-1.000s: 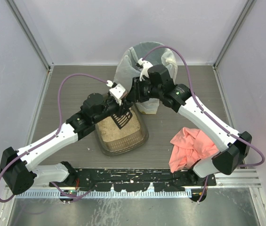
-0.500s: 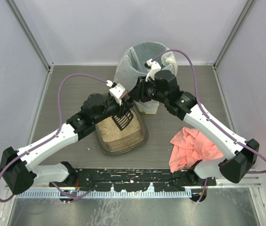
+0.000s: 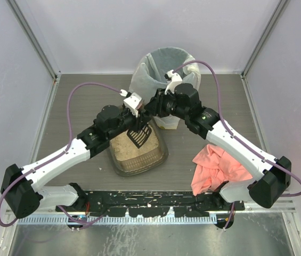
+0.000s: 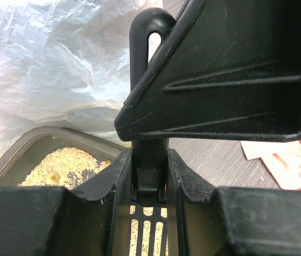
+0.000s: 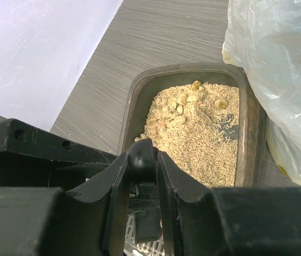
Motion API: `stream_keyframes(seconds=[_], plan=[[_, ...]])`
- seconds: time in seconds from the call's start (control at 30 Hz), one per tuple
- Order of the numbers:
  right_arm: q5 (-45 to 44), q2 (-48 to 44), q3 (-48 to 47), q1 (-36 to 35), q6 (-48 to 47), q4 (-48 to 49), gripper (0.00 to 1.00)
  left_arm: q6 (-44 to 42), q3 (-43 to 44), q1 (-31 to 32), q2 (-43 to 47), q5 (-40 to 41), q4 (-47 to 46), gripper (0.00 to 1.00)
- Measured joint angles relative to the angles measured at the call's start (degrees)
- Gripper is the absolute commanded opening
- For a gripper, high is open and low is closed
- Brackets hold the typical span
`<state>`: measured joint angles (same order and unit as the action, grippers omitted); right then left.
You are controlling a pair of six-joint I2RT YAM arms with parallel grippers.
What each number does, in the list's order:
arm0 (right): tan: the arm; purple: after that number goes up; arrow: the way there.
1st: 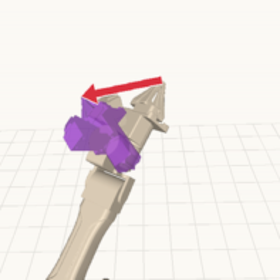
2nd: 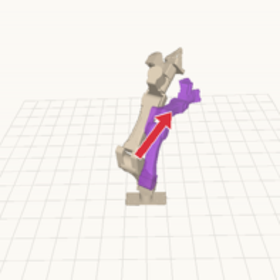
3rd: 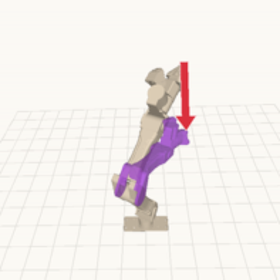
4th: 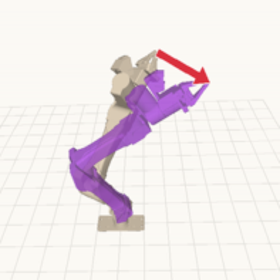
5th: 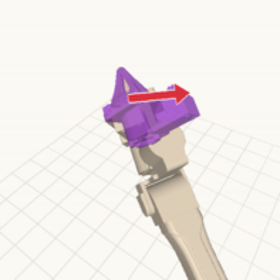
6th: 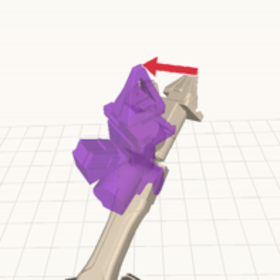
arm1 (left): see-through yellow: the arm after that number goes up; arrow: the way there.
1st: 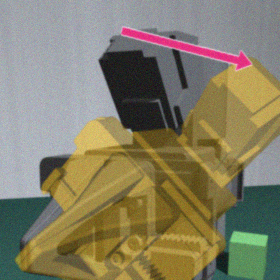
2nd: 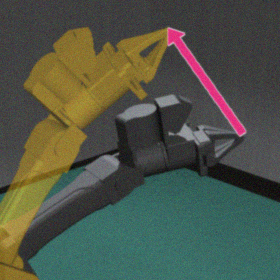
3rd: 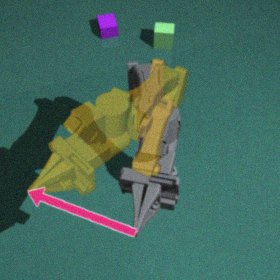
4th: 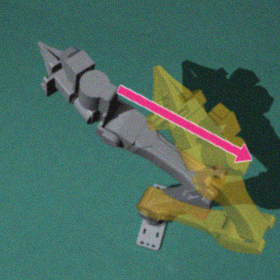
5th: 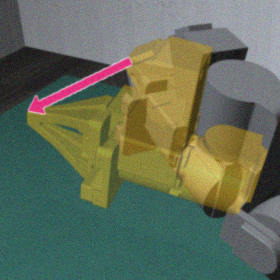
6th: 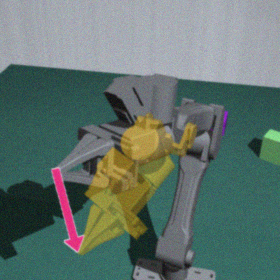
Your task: Clean the litter box
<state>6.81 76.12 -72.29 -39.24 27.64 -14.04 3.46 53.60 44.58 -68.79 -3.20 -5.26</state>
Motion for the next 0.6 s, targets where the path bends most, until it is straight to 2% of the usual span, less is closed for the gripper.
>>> stream_keyframes(seconds=[0.1,0.23,0.27,0.43,0.53,0.6], plan=[[0.57,0.00,0.02,0.00,0.09,0.33,0.27,0.24,0.55,0.00,-0.26,0.46,0.00,0.00],[1.16,0.02,0.17,0.00,0.00,0.33,0.07,0.44,0.85,0.00,-0.63,0.87,-0.04,0.02],[1.25,0.02,0.26,0.00,0.00,0.33,0.04,0.50,0.85,0.00,-0.63,0.87,-0.04,0.07],[1.14,0.00,0.72,0.00,-0.07,0.96,0.01,1.01,0.85,0.00,-0.72,1.16,0.00,0.60],[-0.35,0.00,1.49,0.00,-0.35,1.51,0.01,2.12,0.85,0.00,-0.37,1.75,0.15,0.76],[-1.64,-0.04,2.21,-0.02,-0.55,2.23,0.01,2.71,0.85,0.00,0.55,2.16,1.01,0.81]])
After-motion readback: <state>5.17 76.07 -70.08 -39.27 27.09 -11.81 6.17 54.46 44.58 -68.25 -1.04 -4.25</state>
